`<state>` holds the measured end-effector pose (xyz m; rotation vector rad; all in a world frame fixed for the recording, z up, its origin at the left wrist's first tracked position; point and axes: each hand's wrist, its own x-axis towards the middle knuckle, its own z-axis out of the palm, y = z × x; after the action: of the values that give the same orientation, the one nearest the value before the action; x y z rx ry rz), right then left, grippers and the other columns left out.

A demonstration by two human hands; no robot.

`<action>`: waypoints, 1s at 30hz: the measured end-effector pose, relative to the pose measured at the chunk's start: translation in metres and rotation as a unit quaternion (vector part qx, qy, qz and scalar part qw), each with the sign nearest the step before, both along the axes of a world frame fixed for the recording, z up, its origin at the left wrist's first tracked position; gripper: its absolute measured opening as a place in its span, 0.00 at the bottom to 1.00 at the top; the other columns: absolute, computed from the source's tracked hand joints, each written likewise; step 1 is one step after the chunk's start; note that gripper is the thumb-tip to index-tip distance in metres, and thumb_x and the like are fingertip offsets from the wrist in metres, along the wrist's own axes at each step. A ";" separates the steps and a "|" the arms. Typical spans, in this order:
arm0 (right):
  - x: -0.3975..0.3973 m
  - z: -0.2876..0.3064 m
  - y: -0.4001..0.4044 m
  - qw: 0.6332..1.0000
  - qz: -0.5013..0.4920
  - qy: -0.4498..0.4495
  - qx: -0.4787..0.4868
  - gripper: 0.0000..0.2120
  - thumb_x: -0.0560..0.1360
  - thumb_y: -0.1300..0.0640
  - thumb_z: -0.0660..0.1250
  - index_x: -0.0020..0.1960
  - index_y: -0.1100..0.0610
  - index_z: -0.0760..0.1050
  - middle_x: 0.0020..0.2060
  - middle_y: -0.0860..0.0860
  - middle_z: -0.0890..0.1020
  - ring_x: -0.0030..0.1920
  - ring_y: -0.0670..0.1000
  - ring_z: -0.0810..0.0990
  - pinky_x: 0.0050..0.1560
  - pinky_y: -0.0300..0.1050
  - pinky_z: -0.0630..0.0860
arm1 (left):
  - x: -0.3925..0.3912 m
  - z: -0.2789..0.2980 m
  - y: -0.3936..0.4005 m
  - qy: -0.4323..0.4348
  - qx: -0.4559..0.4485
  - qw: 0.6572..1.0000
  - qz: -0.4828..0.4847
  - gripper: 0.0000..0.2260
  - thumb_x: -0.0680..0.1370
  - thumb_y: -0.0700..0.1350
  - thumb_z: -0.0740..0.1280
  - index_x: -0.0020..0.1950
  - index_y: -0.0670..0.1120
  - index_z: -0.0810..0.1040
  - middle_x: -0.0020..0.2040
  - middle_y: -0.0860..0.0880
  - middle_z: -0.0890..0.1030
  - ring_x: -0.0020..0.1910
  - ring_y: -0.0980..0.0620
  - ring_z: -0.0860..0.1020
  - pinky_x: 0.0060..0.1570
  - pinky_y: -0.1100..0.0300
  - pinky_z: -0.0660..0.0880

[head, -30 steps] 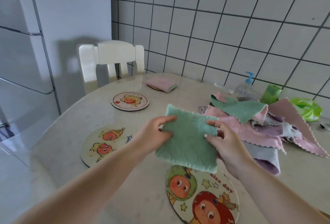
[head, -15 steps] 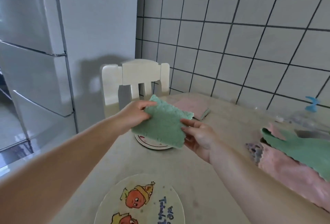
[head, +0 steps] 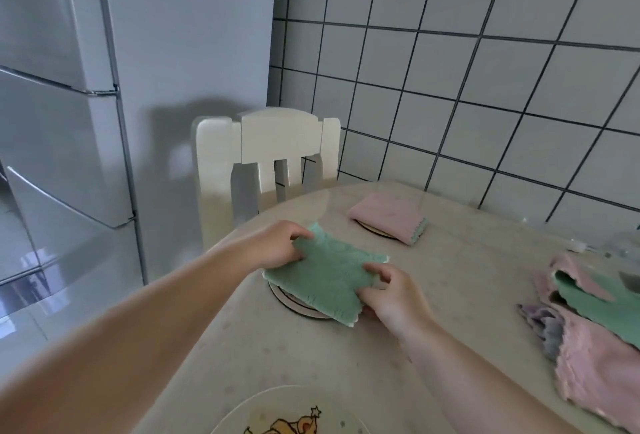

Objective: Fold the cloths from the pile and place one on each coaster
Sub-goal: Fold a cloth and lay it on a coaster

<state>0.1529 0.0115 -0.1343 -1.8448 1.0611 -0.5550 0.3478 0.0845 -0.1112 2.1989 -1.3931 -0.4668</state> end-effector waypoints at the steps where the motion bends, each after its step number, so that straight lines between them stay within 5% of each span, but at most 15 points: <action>1: -0.002 0.002 0.001 0.998 -0.001 0.033 -0.049 0.25 0.67 0.56 0.68 0.65 0.48 0.72 0.63 0.56 0.74 0.56 0.52 0.78 0.53 0.41 0.75 | -0.001 0.001 -0.001 -0.043 0.001 0.999 -0.005 0.21 0.77 0.41 0.64 0.70 0.48 0.69 0.72 0.49 0.67 0.70 0.50 0.65 0.68 0.60 0.60; 3: -0.002 0.006 0.005 0.984 0.007 0.090 -0.157 0.28 0.73 0.52 0.66 0.71 0.49 0.64 0.72 0.53 0.60 0.71 0.52 0.63 0.65 0.41 0.63 | -0.008 0.000 -0.002 -0.133 -0.026 0.990 -0.027 0.21 0.77 0.42 0.62 0.71 0.48 0.67 0.73 0.48 0.65 0.72 0.49 0.61 0.71 0.56 0.56; 6: 0.012 0.011 0.013 0.952 0.082 0.183 -0.233 0.32 0.75 0.40 0.61 0.75 0.48 0.57 0.77 0.49 0.48 0.76 0.51 0.49 0.74 0.52 0.51 | -0.022 -0.004 -0.005 -0.214 -0.002 0.973 -0.090 0.22 0.80 0.51 0.57 0.74 0.49 0.61 0.75 0.49 0.61 0.75 0.50 0.56 0.72 0.49 0.54; 9: 0.022 0.005 0.017 0.916 0.132 0.309 -0.219 0.36 0.74 0.33 0.51 0.76 0.48 0.48 0.77 0.48 0.43 0.76 0.49 0.41 0.74 0.60 0.44 | -0.021 -0.017 -0.009 -0.219 0.108 0.967 -0.078 0.28 0.80 0.60 0.49 0.76 0.50 0.51 0.78 0.50 0.51 0.76 0.51 0.49 0.73 0.42 0.47; 13: 0.018 -0.002 0.016 0.897 0.119 0.363 -0.221 0.38 0.75 0.32 0.44 0.77 0.53 0.40 0.77 0.49 0.40 0.76 0.49 0.39 0.74 0.59 0.41 | -0.017 -0.026 -0.008 -0.203 0.132 0.970 -0.030 0.33 0.77 0.65 0.45 0.77 0.50 0.44 0.78 0.48 0.45 0.77 0.50 0.46 0.73 0.41 0.43; 17: 0.011 0.006 0.014 0.916 0.105 0.316 -0.222 0.37 0.76 0.34 0.49 0.77 0.54 0.46 0.77 0.48 0.46 0.76 0.48 0.41 0.73 0.61 0.39 | -0.022 -0.019 -0.006 -0.227 0.089 0.970 -0.015 0.30 0.78 0.64 0.51 0.76 0.49 0.55 0.78 0.49 0.52 0.76 0.49 0.51 0.74 0.44 0.48; 21: -0.020 0.020 0.011 0.942 0.053 0.141 -0.300 0.21 0.77 0.43 0.57 0.68 0.48 0.67 0.69 0.44 0.68 0.74 0.45 0.56 0.74 0.58 0.41 | -0.041 -0.013 0.002 -0.136 -0.144 0.979 0.051 0.14 0.77 0.51 0.62 0.60 0.51 0.77 0.62 0.53 0.76 0.60 0.51 0.75 0.59 0.57 0.71; 24: -0.048 0.028 0.010 0.949 0.044 0.090 -0.298 0.14 0.77 0.46 0.60 0.61 0.46 0.73 0.60 0.42 0.75 0.66 0.45 0.69 0.74 0.56 0.50 | -0.073 0.000 -0.001 -0.050 -0.183 0.982 0.021 0.08 0.77 0.46 0.64 0.53 0.50 0.81 0.51 0.53 0.82 0.48 0.56 0.79 0.49 0.62 0.74; 30: -0.130 0.030 -0.003 0.972 0.035 0.040 -0.229 0.09 0.76 0.49 0.62 0.55 0.47 0.76 0.51 0.40 0.78 0.57 0.44 0.76 0.63 0.44 0.68 | -0.160 0.016 -0.026 0.074 -0.187 0.975 -0.091 0.06 0.76 0.46 0.68 0.51 0.50 0.81 0.48 0.53 0.83 0.47 0.56 0.81 0.53 0.57 0.77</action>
<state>0.0230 0.0086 -0.1048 -2.3145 0.9702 -0.7346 0.1882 0.0585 -0.0951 1.7122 -1.4717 -0.3858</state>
